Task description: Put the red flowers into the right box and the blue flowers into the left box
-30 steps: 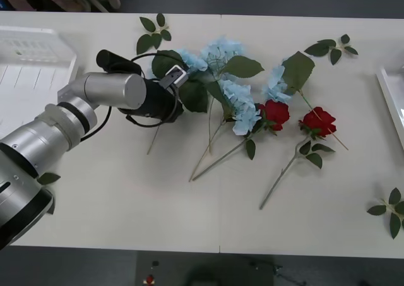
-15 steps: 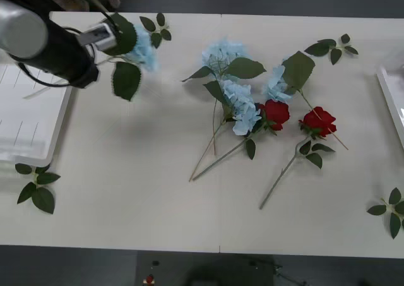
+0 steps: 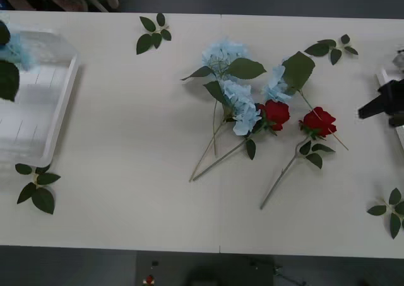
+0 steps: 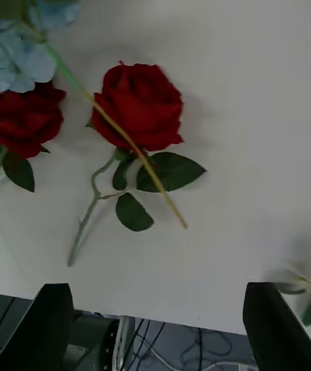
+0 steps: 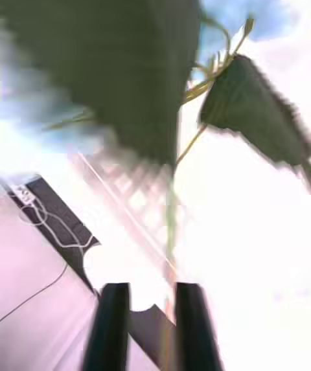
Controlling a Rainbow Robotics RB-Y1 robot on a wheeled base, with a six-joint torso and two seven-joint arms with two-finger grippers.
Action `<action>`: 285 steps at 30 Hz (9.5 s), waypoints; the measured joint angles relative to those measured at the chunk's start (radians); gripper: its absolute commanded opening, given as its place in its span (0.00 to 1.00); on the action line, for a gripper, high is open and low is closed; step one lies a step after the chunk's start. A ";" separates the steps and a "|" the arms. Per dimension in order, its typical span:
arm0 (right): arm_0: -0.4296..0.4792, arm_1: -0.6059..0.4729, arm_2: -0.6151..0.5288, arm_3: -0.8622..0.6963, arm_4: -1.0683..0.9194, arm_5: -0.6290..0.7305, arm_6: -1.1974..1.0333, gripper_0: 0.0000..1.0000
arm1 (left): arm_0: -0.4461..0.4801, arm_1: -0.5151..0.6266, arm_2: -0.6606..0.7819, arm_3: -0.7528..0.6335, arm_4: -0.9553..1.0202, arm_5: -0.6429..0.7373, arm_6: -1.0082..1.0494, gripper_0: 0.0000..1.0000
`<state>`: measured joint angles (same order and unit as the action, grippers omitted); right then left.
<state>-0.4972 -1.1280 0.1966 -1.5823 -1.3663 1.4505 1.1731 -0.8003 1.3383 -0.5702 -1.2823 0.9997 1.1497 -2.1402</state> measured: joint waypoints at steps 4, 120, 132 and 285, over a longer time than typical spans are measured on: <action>0.040 0.041 0.001 -0.083 0.106 -0.044 -0.160 0.77 | 0.026 -0.041 0.000 0.045 -0.043 -0.059 0.000 0.91; -0.363 0.705 -0.484 0.621 -0.204 -0.137 1.083 0.00 | -0.196 -0.481 0.233 -0.457 -0.038 0.518 0.531 0.00; -0.363 0.738 -0.424 0.621 -0.244 -0.202 1.083 0.00 | 0.025 -0.085 0.230 -0.272 -0.211 0.502 0.389 0.00; 0.055 0.258 0.436 0.037 0.359 -0.665 -0.430 0.69 | 0.306 0.133 0.106 0.236 0.880 -0.085 -0.561 1.00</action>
<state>-0.4422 -0.8699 0.6324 -1.5455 -1.0072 0.7852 0.7428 -0.4940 1.4714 -0.4647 -1.0461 1.8795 1.0646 -2.7016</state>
